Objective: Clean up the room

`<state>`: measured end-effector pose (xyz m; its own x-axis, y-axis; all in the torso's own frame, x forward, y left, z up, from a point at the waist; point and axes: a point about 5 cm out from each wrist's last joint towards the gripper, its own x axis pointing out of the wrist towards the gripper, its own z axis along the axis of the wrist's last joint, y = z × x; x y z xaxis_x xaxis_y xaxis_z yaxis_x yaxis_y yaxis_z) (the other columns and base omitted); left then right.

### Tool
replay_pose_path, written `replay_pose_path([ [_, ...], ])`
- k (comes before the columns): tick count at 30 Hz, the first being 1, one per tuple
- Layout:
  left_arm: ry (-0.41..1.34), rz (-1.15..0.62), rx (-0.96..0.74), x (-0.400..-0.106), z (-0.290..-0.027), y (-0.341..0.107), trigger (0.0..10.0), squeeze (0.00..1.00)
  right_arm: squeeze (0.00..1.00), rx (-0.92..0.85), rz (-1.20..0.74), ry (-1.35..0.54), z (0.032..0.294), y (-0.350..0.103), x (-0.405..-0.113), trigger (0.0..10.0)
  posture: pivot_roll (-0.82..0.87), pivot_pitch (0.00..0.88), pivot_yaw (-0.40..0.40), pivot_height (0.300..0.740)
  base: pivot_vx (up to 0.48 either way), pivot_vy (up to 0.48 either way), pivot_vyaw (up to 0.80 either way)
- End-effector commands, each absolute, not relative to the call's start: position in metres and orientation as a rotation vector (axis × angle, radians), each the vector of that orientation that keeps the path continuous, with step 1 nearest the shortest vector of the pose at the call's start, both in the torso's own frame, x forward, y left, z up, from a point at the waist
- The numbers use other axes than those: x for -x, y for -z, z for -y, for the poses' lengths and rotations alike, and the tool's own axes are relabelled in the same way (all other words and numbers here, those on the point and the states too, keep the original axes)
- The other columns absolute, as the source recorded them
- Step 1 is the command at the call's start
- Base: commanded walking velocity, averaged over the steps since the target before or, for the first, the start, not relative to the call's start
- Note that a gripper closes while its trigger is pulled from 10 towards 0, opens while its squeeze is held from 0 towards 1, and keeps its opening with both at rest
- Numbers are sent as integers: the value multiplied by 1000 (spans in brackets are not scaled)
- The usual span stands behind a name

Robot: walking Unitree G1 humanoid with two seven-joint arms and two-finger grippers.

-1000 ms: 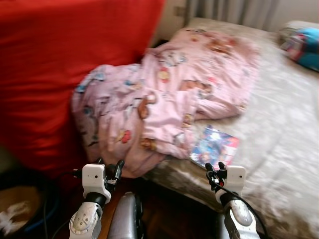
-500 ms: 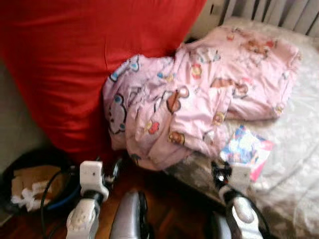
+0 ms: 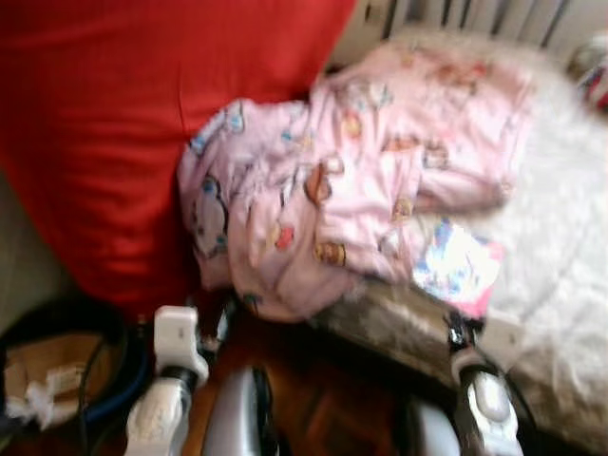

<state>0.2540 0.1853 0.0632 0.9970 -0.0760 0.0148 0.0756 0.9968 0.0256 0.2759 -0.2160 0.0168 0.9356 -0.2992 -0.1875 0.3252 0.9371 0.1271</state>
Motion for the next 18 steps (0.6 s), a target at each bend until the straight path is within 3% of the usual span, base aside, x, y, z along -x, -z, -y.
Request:
replay_pose_path([
  [1, 78, -9, -14, -251, -185, -58, 10000, 0, 0, -170, -202, 326, 216, -11, -272, 10000, 118, 124, -5, 579, 0, 0, -688],
  [3, 76, -9, -13, -251, -185, -58, 10000, 0, 0, -163, -191, 326, 215, -12, -273, 10000, 119, 124, -5, 579, 0, 0, -594],
  [11, 79, -10, -8, -252, -185, -58, 10000, 0, 0, -151, -165, 309, 211, -15, -275, 10000, 119, 122, -5, 579, 0, 0, 0],
  [18, 81, -8, -3, -252, -185, -58, 10000, 0, 0, -156, -170, 311, 212, -14, -275, 10000, 120, 119, -6, 579, 261, 0, 0],
])
